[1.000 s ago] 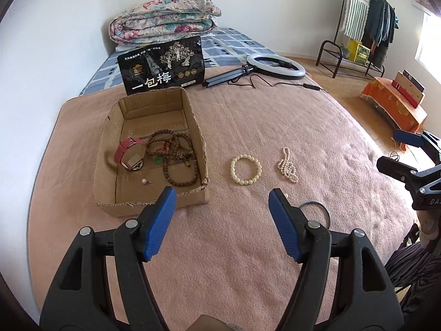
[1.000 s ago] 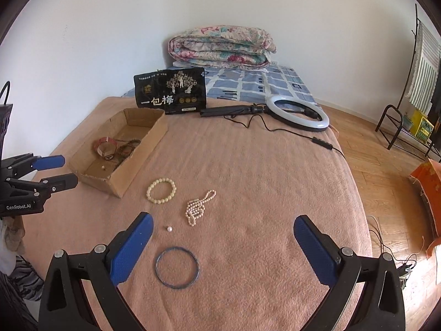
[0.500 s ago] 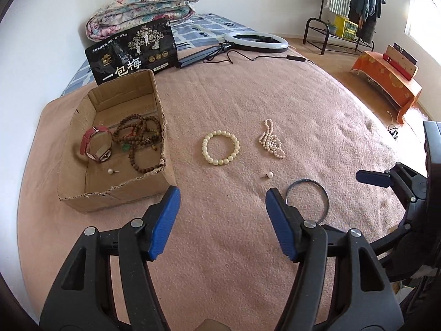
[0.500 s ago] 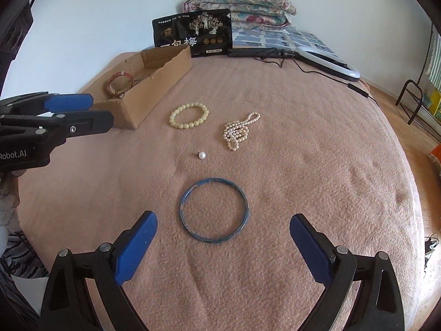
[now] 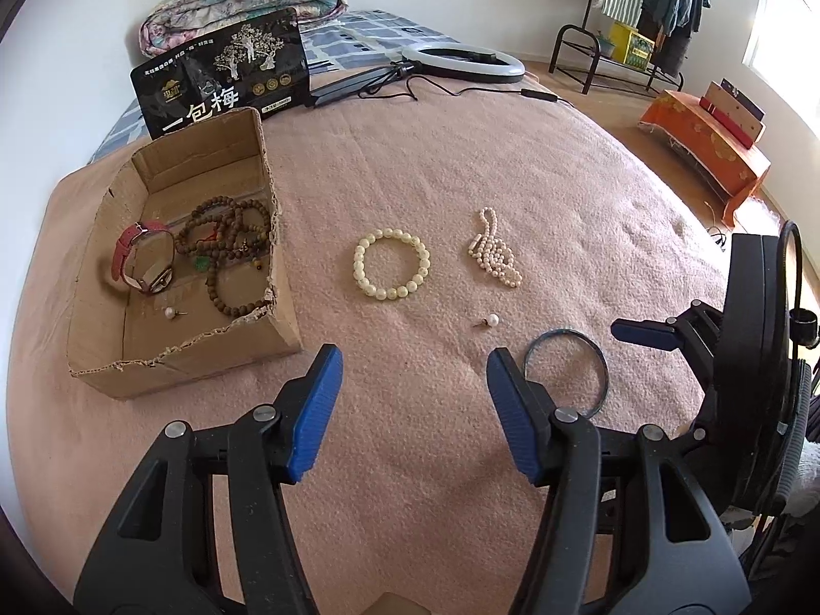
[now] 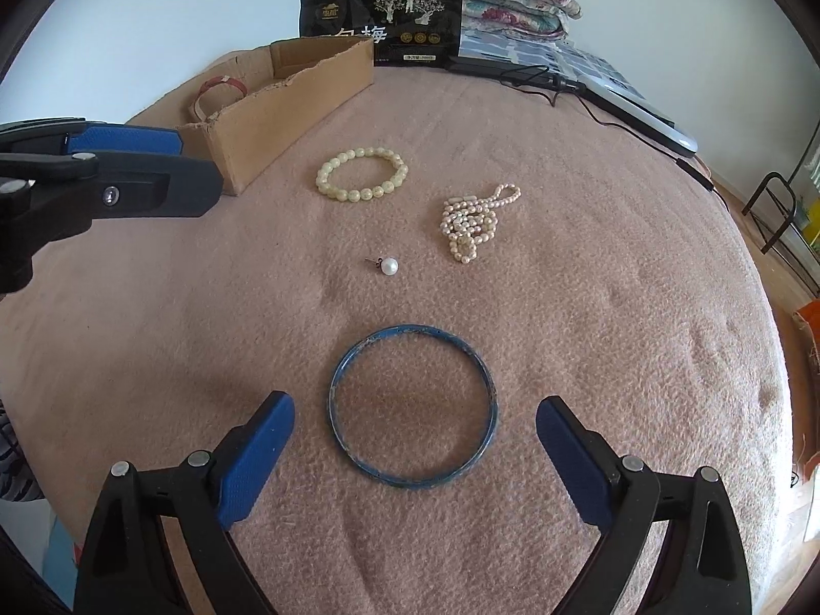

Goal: Organize jewelry
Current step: 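Move both tools toward the blue bangle and the pearl earring on the blanket, then grasp the pearl earring with the left tool while the right tool grasps the blue bangle, then carry the earring with the left tool while the right tool carries the bangle to the box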

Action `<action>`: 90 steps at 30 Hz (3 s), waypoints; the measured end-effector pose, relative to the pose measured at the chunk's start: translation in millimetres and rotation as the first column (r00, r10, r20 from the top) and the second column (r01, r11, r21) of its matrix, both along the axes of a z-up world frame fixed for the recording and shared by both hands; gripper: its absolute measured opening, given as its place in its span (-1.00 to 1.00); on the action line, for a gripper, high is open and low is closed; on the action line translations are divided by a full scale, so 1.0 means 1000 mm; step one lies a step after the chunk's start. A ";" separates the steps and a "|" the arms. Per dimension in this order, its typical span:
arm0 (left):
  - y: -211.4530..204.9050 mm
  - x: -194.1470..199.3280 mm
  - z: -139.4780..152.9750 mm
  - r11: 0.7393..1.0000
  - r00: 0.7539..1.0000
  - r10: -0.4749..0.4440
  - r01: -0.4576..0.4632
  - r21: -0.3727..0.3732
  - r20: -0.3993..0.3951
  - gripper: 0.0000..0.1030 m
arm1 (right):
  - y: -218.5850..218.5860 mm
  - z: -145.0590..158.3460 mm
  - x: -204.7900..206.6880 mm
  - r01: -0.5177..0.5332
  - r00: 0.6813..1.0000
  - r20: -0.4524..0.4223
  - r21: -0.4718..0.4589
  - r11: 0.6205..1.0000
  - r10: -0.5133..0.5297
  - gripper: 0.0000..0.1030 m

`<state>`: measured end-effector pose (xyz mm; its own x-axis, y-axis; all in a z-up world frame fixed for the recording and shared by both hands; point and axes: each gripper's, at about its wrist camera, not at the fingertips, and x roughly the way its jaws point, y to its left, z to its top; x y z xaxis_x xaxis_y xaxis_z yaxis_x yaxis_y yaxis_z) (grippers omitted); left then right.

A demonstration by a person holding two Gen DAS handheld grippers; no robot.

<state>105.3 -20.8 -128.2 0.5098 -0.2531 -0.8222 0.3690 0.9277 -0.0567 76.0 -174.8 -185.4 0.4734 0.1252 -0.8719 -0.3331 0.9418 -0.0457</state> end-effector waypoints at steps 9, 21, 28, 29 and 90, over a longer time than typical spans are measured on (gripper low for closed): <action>-0.002 0.011 -0.008 1.000 1.000 0.004 -0.004 -0.010 -0.029 0.19 | -0.002 -0.008 0.009 0.008 0.999 -0.031 0.022 1.000 -0.007 0.71; -0.037 0.011 -0.027 0.996 0.996 -0.082 0.083 0.019 -0.045 0.19 | -0.033 -0.009 0.019 0.081 0.996 -0.031 0.004 0.997 -0.081 0.55; -0.056 0.024 -0.049 0.994 0.991 -0.104 0.105 0.006 -0.087 -0.19 | -0.063 -0.009 0.026 0.164 0.985 -0.047 0.019 0.986 -0.163 0.57; -0.057 0.027 -0.052 0.995 0.990 -0.100 0.100 -0.002 -0.097 -0.26 | -0.064 -0.009 0.026 0.167 0.985 -0.049 0.021 0.986 -0.166 0.57; 0.005 0.026 0.030 0.995 0.998 0.016 -0.009 -0.104 0.066 -0.86 | -0.061 0.078 0.020 0.133 0.987 0.080 0.077 0.988 -0.139 0.43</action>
<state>131.5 -16.0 -98.5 0.5666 -0.3285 -0.7557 0.3637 0.9226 -0.1284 96.0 -236.0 -107.7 0.5621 0.1147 -0.8191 -0.1997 0.9798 0.0002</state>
